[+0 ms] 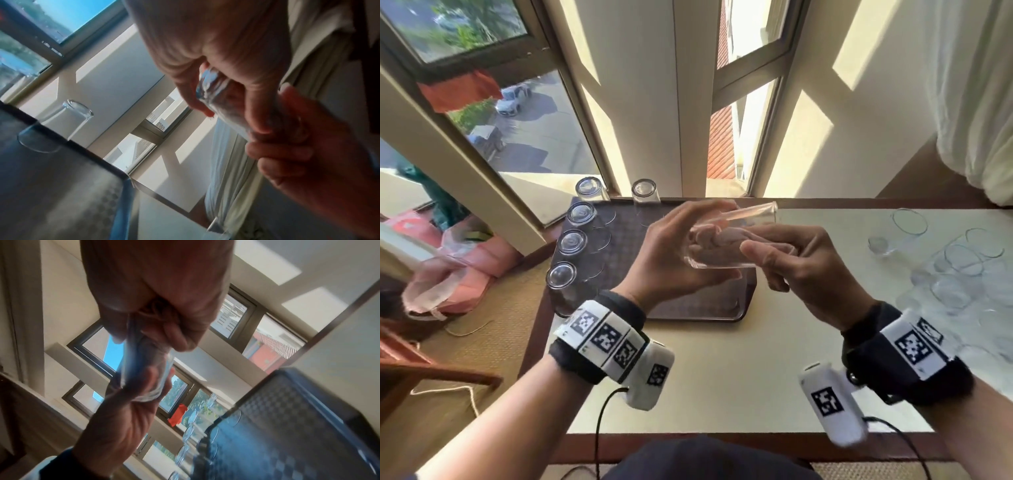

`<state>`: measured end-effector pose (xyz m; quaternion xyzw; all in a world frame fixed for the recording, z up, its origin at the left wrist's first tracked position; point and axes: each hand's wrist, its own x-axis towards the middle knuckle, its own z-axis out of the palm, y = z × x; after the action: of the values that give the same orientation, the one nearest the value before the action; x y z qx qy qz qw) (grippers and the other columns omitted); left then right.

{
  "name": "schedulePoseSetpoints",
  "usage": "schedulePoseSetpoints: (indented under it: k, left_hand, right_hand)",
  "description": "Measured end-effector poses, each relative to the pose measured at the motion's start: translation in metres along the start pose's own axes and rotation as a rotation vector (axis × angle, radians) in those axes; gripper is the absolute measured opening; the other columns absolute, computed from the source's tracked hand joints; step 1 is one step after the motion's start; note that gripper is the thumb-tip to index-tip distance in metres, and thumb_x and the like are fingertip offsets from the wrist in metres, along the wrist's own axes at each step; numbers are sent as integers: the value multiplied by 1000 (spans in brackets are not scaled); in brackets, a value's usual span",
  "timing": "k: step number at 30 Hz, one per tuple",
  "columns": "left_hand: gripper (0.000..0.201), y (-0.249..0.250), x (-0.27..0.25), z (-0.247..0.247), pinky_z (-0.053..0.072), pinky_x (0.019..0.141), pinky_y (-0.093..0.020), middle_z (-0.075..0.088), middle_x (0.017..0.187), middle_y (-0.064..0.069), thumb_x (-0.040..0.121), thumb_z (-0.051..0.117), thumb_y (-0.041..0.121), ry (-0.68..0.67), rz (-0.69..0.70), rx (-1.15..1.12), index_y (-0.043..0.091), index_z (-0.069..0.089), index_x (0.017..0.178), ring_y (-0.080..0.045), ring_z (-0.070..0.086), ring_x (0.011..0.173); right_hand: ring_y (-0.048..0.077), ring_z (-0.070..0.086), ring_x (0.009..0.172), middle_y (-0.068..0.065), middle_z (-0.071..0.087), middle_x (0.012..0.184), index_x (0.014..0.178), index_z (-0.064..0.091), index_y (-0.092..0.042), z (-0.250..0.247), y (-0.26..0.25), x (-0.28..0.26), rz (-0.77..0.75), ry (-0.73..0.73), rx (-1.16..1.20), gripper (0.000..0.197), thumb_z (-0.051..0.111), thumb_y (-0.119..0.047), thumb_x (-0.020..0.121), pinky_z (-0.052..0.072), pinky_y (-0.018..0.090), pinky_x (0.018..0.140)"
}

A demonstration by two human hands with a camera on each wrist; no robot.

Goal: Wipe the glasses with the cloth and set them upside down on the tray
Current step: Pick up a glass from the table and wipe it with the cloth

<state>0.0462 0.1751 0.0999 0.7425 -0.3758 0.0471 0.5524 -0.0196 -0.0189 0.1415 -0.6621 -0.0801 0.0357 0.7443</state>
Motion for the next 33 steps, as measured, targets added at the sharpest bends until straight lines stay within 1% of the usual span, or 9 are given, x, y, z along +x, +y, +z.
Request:
schedulePoseSetpoints:
  k: [3, 5, 8, 12, 19, 22, 26, 30, 33]
  left_hand:
    - [88, 5, 0, -12, 55, 92, -29, 66, 129, -16, 64, 92, 31, -127, -413, -576, 15, 51, 141, -26, 68, 114]
    - [73, 8, 1, -18, 55, 89, -26, 72, 122, -9, 65, 90, 37, -150, -454, -560, 17, 63, 130, -22, 70, 109]
    - [65, 17, 1, -18, 58, 86, -25, 73, 119, -9, 70, 89, 13, -100, -205, -181, 4, 63, 129, -16, 72, 105]
    - [70, 14, -4, -11, 52, 97, -22, 68, 126, -12, 75, 88, 28, -115, 220, 338, 2, 60, 133, -15, 66, 112]
    - [72, 11, -4, -4, 59, 61, -25, 75, 102, -5, 67, 86, 26, -85, -507, -593, 1, 58, 128, -12, 72, 75]
    - [65, 17, -3, -8, 60, 69, -26, 76, 106, -2, 67, 89, 9, -19, -312, -326, 4, 63, 126, -12, 74, 86]
    - [69, 9, -3, -12, 60, 86, -33, 71, 118, -9, 72, 91, 26, -127, 242, 400, 4, 61, 131, -19, 70, 101]
    - [89, 3, 0, -7, 63, 70, -37, 69, 118, -5, 62, 91, 39, -172, -292, -81, 25, 49, 139, -19, 73, 88]
    - [66, 6, -1, 2, 54, 53, -21, 73, 95, -3, 66, 81, 45, -121, -629, -512, 13, 63, 121, -9, 67, 61]
  right_hand:
    - [-5, 64, 71, 12, 70, 96, 124, 53, 15, -5, -6, 3, -47, -77, -37, 41, 58, 3, 86, 48, 7, 58]
    - [-5, 64, 73, 4, 71, 96, 123, 58, 10, -5, -2, 2, 0, -100, -83, 36, 57, 3, 88, 48, 8, 59]
    - [4, 53, 51, -5, 71, 80, 110, 72, -3, -4, 13, -4, 73, -53, -20, 21, 67, -12, 92, 43, 17, 45]
    - [12, 41, 49, 3, 66, 75, 104, 79, -16, -9, 23, -6, 173, -17, 116, 44, 83, -46, 71, 37, 23, 42]
    - [-5, 65, 77, 6, 72, 101, 115, 65, 5, -10, 4, 1, -107, -71, -183, 30, 65, -3, 86, 48, 7, 63]
    - [-3, 60, 59, -15, 69, 75, 116, 64, 2, -10, 8, 1, 7, -92, -56, 26, 62, 2, 90, 43, 9, 51]
    - [10, 41, 49, -2, 58, 69, 107, 75, -15, -24, 23, -7, 243, -119, 134, 26, 67, -14, 83, 35, 21, 43]
    - [15, 52, 60, 12, 67, 88, 113, 74, -9, -27, 31, -10, 90, 13, 41, 37, 79, -23, 79, 44, 23, 50]
    - [7, 67, 89, 3, 72, 104, 116, 68, 0, -22, 25, -5, -105, -14, -264, 36, 71, -6, 81, 53, 19, 75]
